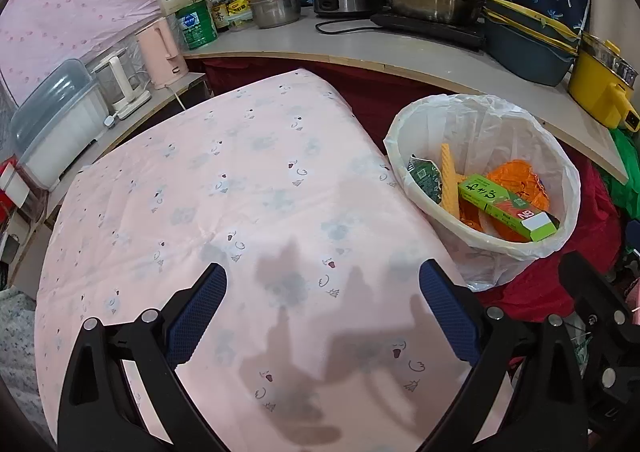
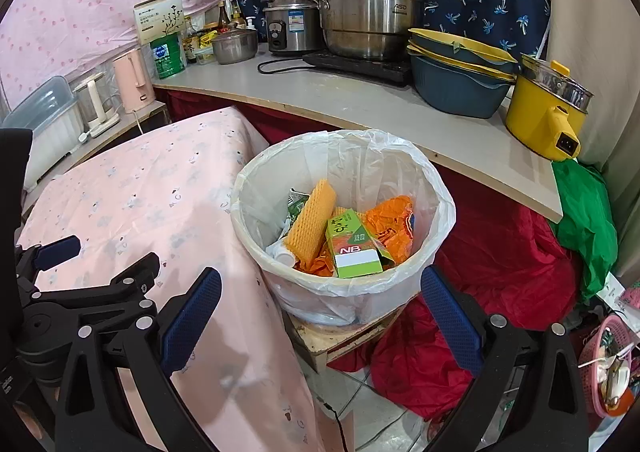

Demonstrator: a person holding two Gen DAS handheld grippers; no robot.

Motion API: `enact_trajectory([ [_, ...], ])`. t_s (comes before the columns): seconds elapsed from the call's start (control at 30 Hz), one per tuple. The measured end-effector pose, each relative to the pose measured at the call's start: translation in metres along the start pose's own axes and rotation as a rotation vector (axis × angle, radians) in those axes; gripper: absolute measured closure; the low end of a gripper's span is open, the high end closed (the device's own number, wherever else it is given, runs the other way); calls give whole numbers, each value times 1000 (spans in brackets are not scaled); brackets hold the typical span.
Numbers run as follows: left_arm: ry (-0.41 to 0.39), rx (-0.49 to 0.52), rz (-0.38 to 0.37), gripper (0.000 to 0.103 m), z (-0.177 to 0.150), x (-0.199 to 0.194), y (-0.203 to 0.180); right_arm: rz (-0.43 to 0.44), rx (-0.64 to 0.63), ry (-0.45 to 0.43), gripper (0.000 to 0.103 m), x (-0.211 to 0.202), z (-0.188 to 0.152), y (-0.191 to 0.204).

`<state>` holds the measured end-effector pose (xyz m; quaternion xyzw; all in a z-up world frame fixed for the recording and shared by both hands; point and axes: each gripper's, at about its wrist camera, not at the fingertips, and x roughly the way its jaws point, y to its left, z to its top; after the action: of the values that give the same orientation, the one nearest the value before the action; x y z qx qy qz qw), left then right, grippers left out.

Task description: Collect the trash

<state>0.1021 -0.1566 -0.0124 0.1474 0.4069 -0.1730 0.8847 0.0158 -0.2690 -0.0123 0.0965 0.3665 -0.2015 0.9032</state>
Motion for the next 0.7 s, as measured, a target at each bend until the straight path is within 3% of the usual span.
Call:
enact_trajectory([
  [0.7, 9, -15, 5, 10, -3, 1, 3, -2, 1, 2, 7, 0, -1, -1],
])
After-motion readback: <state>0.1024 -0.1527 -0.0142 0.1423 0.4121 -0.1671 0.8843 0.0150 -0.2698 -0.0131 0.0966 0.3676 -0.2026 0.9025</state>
